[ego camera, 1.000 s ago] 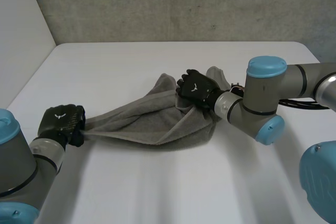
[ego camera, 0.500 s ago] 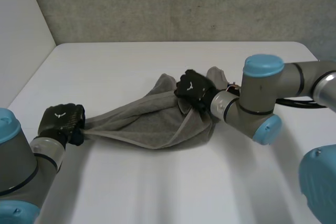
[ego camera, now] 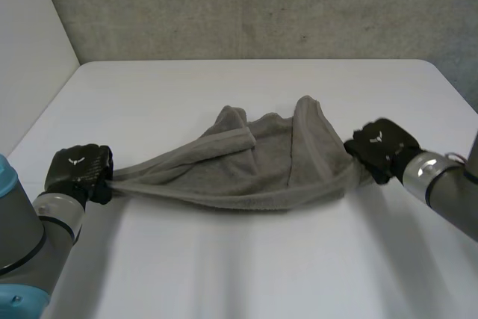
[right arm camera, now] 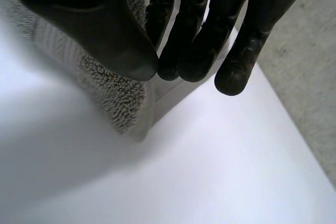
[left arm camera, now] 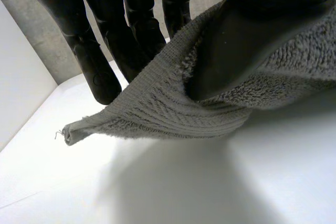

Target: Fold the towel.

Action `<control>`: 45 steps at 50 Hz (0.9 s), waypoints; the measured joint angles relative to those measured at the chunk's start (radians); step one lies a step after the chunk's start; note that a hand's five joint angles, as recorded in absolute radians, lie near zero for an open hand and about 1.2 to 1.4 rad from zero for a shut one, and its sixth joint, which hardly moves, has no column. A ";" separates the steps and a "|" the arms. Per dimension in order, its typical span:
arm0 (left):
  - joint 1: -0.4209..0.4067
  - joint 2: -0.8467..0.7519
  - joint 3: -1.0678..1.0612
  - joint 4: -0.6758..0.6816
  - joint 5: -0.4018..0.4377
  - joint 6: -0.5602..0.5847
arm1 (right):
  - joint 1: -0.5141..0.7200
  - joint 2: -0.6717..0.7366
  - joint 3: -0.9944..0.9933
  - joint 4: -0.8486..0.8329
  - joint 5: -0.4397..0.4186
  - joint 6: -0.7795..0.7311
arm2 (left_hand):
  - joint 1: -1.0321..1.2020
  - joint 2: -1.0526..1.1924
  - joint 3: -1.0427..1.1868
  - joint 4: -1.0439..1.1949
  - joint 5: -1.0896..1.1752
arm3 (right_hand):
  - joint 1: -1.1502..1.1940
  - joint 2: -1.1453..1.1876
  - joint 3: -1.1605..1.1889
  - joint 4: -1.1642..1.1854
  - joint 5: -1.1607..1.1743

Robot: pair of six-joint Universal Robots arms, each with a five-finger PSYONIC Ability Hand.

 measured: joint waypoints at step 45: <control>-0.022 -0.009 -0.018 0.001 0.001 -0.001 | 0.001 -0.083 0.297 -0.272 -0.179 -0.009 | 0.000 0.001 0.000 0.000 0.000 | -1.040 -1.038 -1.055 -1.054 -1.085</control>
